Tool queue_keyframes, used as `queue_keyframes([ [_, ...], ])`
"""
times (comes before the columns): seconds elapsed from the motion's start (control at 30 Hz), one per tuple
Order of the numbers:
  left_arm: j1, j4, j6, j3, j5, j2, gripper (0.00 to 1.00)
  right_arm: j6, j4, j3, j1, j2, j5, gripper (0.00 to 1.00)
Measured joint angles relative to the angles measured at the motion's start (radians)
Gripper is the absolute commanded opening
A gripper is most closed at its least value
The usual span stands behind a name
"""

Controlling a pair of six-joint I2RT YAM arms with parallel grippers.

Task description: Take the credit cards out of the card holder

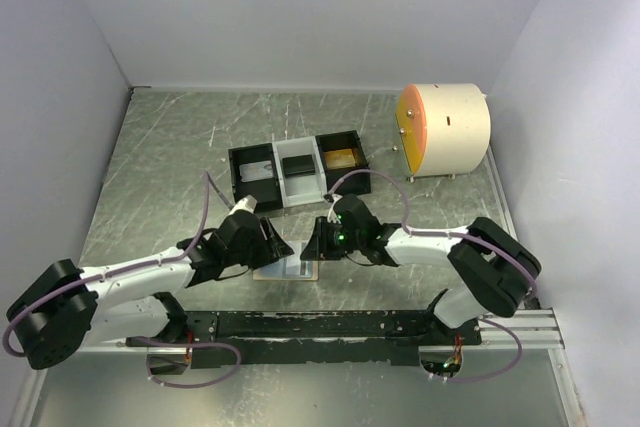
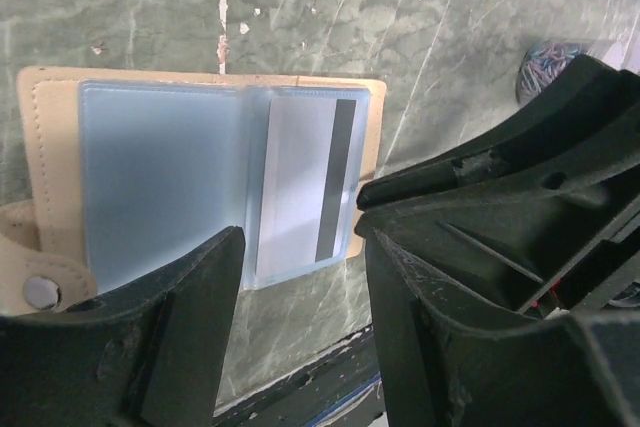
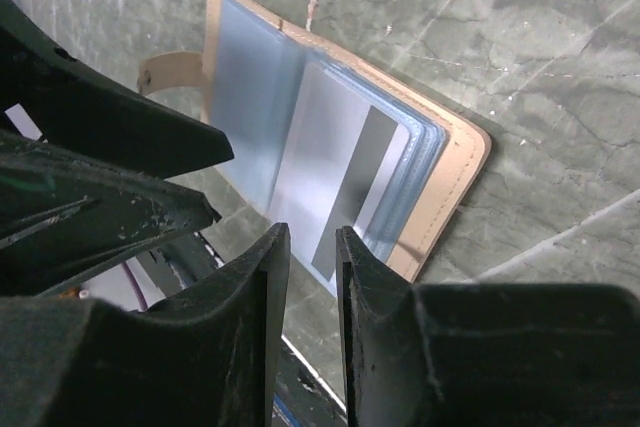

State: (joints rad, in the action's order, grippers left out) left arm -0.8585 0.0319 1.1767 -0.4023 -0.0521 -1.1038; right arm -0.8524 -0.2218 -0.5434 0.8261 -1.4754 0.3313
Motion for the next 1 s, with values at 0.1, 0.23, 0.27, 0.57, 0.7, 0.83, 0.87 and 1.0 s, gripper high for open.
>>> queue_keyframes([
  [0.1,0.013,-0.029,-0.031,0.001,0.045,-0.03,0.61,-0.008,-0.014,0.001,0.0,-0.029,0.001,0.26],
  [0.23,0.018,-0.048,-0.059,0.001,0.078,-0.068,0.6,-0.012,-0.026,0.002,0.0,-0.052,-0.002,0.26],
  [0.27,0.018,-0.051,-0.063,0.001,0.084,-0.074,0.6,-0.012,-0.032,0.002,0.0,-0.055,-0.002,0.25],
  [0.57,0.019,-0.049,-0.077,0.0,0.091,-0.119,0.55,-0.027,-0.069,0.014,-0.002,-0.067,-0.005,0.25],
  [0.7,0.019,-0.062,-0.057,0.013,0.091,-0.12,0.5,-0.028,-0.079,0.019,-0.003,-0.067,-0.002,0.25],
  [0.83,0.023,-0.119,-0.023,0.056,0.092,-0.119,0.43,-0.031,-0.093,0.024,-0.007,-0.071,0.011,0.25],
  [0.87,0.024,-0.137,-0.015,0.066,0.093,-0.119,0.42,-0.033,-0.1,0.026,-0.008,-0.073,0.016,0.25],
  [1.0,0.025,-0.178,0.005,0.088,0.095,-0.119,0.35,-0.042,-0.125,0.035,-0.011,-0.08,0.029,0.25],
])
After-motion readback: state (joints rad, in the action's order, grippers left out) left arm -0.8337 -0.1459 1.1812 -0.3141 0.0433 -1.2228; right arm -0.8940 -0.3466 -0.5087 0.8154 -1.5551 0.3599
